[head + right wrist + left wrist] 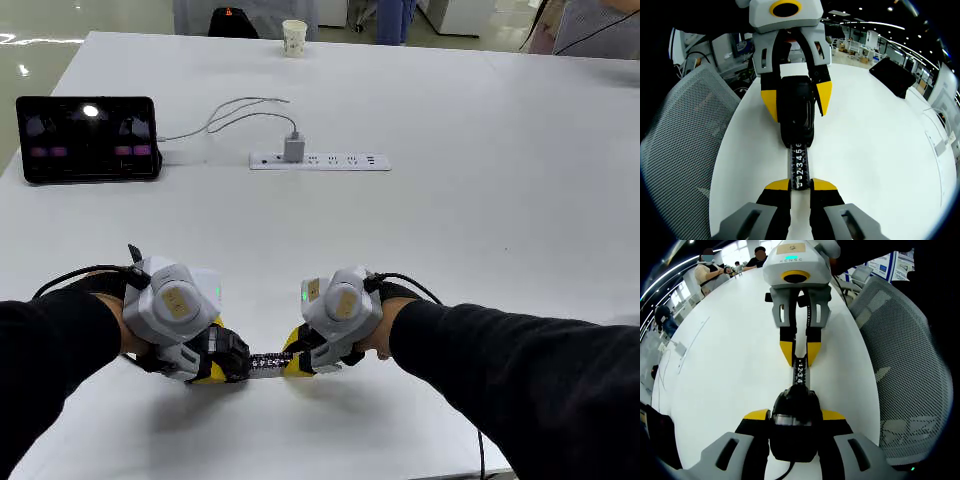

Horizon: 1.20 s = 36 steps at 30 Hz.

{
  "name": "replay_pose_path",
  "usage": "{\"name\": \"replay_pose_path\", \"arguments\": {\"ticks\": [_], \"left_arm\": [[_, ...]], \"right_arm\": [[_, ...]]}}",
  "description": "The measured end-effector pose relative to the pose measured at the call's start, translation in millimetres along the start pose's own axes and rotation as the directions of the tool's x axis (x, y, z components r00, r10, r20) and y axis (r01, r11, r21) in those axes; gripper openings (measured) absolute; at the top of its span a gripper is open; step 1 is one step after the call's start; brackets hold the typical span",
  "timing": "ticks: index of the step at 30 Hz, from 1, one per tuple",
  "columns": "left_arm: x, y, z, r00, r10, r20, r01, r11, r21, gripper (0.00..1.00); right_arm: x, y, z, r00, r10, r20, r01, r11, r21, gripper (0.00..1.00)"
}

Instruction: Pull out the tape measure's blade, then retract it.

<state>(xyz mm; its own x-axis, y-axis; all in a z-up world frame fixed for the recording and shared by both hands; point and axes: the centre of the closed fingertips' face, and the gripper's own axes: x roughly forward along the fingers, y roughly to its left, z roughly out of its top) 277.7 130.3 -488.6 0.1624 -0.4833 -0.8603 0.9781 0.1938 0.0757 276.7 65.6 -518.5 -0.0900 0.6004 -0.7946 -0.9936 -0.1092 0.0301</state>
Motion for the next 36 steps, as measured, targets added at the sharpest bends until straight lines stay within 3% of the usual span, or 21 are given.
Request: {"name": "replay_pose_path", "arguments": {"ticks": [36], "left_arm": [[0.6, 0.1, 0.2, 1.0000, 0.005, 0.002, -0.005, 1.000, -0.007, 0.31]], "right_arm": [[-10.6, -1.8, -15.1, 1.0000, -0.005, -0.008, 0.005, 1.000, 0.015, 0.10]]}}
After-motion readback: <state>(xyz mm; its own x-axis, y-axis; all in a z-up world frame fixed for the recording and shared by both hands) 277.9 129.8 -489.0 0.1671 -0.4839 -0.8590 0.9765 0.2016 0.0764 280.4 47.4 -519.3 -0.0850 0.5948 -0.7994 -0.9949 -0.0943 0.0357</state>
